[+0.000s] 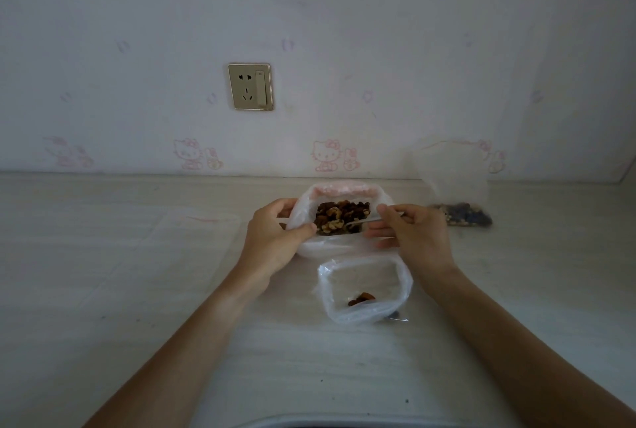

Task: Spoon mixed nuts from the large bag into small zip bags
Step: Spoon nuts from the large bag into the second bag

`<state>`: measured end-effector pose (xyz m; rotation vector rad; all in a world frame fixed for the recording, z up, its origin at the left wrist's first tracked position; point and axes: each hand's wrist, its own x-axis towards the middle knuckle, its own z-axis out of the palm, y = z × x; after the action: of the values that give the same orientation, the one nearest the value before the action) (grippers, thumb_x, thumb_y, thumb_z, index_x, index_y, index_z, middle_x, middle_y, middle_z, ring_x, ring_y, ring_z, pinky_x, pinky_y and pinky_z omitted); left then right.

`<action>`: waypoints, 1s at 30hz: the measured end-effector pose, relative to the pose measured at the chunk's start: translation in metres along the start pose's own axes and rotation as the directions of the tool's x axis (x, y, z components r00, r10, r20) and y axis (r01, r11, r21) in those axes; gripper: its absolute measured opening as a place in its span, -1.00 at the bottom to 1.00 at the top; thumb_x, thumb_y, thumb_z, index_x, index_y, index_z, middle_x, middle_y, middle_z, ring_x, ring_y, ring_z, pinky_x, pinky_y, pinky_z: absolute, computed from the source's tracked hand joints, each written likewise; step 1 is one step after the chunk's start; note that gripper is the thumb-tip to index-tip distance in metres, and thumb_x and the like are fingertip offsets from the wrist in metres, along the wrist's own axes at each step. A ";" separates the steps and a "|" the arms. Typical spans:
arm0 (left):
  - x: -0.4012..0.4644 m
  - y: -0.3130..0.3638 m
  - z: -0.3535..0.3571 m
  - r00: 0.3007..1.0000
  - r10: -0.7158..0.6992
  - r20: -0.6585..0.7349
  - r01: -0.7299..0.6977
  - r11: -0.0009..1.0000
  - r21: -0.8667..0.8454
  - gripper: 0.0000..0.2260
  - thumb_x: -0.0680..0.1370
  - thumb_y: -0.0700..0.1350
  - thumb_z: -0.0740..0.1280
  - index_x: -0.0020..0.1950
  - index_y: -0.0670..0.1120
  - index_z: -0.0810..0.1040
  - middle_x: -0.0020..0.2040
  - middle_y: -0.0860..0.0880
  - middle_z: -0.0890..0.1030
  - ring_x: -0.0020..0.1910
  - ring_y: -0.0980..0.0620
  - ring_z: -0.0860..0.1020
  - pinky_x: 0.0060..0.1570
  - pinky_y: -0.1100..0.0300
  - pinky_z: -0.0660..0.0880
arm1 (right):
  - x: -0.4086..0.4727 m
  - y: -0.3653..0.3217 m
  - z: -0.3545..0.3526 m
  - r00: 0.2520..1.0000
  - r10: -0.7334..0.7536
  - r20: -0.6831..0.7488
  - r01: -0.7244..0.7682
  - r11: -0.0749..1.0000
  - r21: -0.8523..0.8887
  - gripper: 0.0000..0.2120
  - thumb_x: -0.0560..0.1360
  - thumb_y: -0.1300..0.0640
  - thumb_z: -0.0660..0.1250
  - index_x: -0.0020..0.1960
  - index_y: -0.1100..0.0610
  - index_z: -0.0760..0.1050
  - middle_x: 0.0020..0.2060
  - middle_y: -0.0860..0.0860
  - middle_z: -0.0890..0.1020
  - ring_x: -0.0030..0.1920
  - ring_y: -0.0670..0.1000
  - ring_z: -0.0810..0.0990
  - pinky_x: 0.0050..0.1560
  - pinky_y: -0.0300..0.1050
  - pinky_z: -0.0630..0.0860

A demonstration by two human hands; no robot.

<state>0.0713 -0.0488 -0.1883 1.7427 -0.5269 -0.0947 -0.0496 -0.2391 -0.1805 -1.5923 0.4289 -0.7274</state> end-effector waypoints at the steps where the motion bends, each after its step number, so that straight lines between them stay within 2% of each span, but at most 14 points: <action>1: 0.000 0.000 0.000 1.000 0.005 -0.006 -0.005 1.000 -0.011 -0.64 0.46 -0.13 0.56 0.22 0.09 0.64 0.07 0.16 0.68 -0.09 0.21 0.68 -0.22 0.35 0.55 | 0.000 0.000 -0.001 1.000 0.015 -0.001 -0.015 1.000 0.013 -0.84 0.61 0.16 0.40 -0.06 0.23 0.69 -0.30 0.09 0.75 -0.26 0.09 0.76 -0.31 -0.19 0.65; 4: -0.001 0.003 0.000 0.999 0.007 -0.035 -0.008 0.999 -0.037 -0.67 0.50 -0.09 0.55 0.24 0.10 0.64 0.07 0.17 0.69 -0.09 0.14 0.70 -0.13 0.17 0.65 | 0.002 0.000 -0.005 1.000 0.018 -0.018 -0.017 1.000 0.023 -0.82 0.62 0.14 0.38 -0.04 0.24 0.69 -0.28 0.10 0.75 -0.25 0.09 0.77 -0.29 -0.17 0.67; 7: -0.002 0.005 -0.002 0.998 0.016 -0.068 -0.020 0.998 -0.059 -0.74 0.53 -0.08 0.52 0.21 0.10 0.66 0.00 0.22 0.70 -0.12 0.07 0.71 -0.18 0.11 0.68 | 0.003 -0.002 -0.009 0.999 -0.009 -0.051 0.009 1.000 0.012 -0.83 0.62 0.14 0.38 -0.07 0.20 0.68 -0.31 0.10 0.74 -0.27 0.11 0.76 -0.29 -0.12 0.68; 11: -0.003 0.005 -0.001 0.995 0.055 -0.089 -0.058 0.998 -0.031 -0.75 0.56 -0.08 0.50 0.23 0.08 0.65 0.04 0.18 0.69 -0.15 0.11 0.70 -0.31 0.22 0.62 | 0.004 -0.004 -0.011 0.998 -0.012 -0.063 0.013 1.000 0.024 -0.83 0.63 0.15 0.37 -0.06 0.21 0.67 -0.32 0.12 0.74 -0.29 0.12 0.76 -0.31 -0.15 0.67; 14: -0.003 0.004 -0.002 0.991 0.084 -0.101 -0.083 0.996 0.016 -0.72 0.57 -0.07 0.49 0.27 0.04 0.64 0.07 0.17 0.68 -0.15 0.14 0.69 -0.32 0.22 0.62 | 0.005 -0.004 -0.011 0.998 0.001 -0.065 0.002 0.999 0.035 -0.82 0.63 0.15 0.37 -0.05 0.23 0.66 -0.31 0.12 0.74 -0.28 0.12 0.76 -0.31 -0.15 0.67; 18: -0.004 0.005 -0.004 0.985 0.145 -0.095 -0.130 0.980 0.153 -0.69 0.57 0.07 0.46 0.29 0.04 0.62 0.08 0.20 0.66 -0.11 0.18 0.65 -0.19 0.19 0.65 | 0.002 -0.008 -0.010 0.997 0.039 -0.068 -0.033 0.996 0.086 -0.82 0.63 0.13 0.37 -0.05 0.22 0.66 -0.30 0.12 0.75 -0.26 0.12 0.76 -0.31 -0.20 0.66; 21: -0.008 0.005 -0.009 0.984 0.159 -0.075 -0.137 0.961 0.240 -0.63 0.54 0.20 0.44 0.28 0.07 0.60 0.10 0.22 0.63 0.00 0.25 0.61 -0.09 0.36 0.51 | -0.002 -0.021 -0.012 0.997 0.051 -0.049 -0.045 0.991 0.127 -0.81 0.63 0.13 0.36 -0.05 0.23 0.66 -0.28 0.13 0.75 -0.24 0.12 0.77 -0.29 -0.20 0.66; 24: -0.013 0.007 -0.015 0.985 0.140 -0.104 -0.107 0.957 0.268 -0.55 0.51 0.25 0.45 0.28 0.04 0.56 0.15 0.17 0.59 0.06 0.27 0.56 -0.07 0.42 0.42 | -0.007 -0.036 -0.020 0.999 0.033 -0.039 -0.026 0.984 0.178 -0.81 0.63 0.15 0.36 -0.07 0.25 0.66 -0.26 0.16 0.75 -0.23 0.16 0.77 -0.29 -0.18 0.66; 27: -0.024 0.012 -0.020 0.949 0.250 -0.189 -0.170 0.918 0.359 -0.64 0.48 0.26 0.44 0.10 0.05 0.54 0.07 0.14 0.53 0.04 0.21 0.53 -0.06 0.41 0.38 | -0.017 -0.047 -0.032 1.000 0.005 -0.022 0.000 0.977 0.213 -0.80 0.64 0.17 0.35 -0.07 0.28 0.65 -0.25 0.21 0.74 -0.23 0.21 0.76 -0.28 -0.12 0.68; 30: -0.041 0.020 -0.021 0.920 0.342 -0.189 -0.246 0.883 0.399 -0.77 0.48 0.18 0.44 -0.08 0.08 0.51 -0.13 0.13 0.56 -0.11 0.19 0.55 -0.17 0.36 0.42 | -0.029 -0.053 -0.046 1.000 0.012 0.004 -0.012 0.974 0.227 -0.77 0.64 0.15 0.35 -0.04 0.31 0.63 -0.23 0.26 0.73 -0.22 0.26 0.76 -0.28 -0.07 0.68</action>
<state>0.0358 -0.0160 -0.1737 1.9771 -0.6444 0.4720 -0.1092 -0.2457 -0.1330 -1.3740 0.3401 -0.7379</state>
